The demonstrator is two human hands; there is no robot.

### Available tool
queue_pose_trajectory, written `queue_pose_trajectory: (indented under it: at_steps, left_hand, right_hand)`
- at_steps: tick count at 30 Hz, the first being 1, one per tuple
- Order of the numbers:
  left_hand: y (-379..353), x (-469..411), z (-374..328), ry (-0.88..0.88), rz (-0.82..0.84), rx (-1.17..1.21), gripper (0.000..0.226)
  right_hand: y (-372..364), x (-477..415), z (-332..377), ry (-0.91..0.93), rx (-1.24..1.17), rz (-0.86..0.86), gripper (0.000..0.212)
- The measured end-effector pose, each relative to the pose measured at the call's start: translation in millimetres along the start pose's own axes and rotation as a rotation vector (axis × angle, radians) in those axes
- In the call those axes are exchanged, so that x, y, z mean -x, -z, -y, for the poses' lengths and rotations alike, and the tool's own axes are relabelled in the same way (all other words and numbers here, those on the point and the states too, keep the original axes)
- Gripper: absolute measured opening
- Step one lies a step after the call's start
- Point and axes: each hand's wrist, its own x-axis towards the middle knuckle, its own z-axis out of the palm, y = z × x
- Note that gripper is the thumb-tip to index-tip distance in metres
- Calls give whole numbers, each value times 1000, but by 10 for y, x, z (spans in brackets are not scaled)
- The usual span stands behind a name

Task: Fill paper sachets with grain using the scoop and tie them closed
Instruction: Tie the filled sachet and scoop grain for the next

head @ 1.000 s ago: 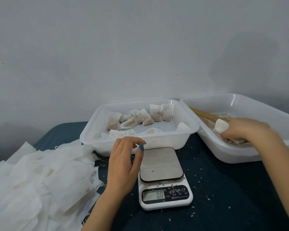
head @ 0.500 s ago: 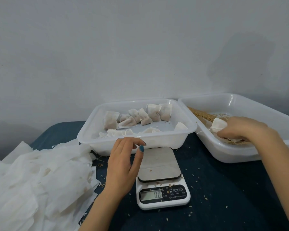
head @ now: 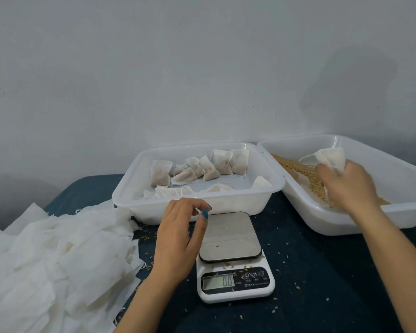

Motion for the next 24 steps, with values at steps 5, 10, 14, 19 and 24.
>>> queue_pose_trajectory:
  at_steps: [5,10,14,19,24]
  left_hand:
    - [6,4,-4,8,7,11,17]
    - [1,24,-54,54,67,94,18]
    - [-2,33,-190,100,130,234,41]
    - [-101,22,-356,188,213,242,53]
    - [-143,1,-315,235,179,289,6]
  right_hand:
    - [-331,392,300,58,-469,-58,26]
    - [-674,797,443,166,-652,131,18]
    - [-882,1078,420,251,-490,255,28]
    - [-960,1204,396,491,-18,287,33]
    - [-992,1236,416,476,-41,303,42]
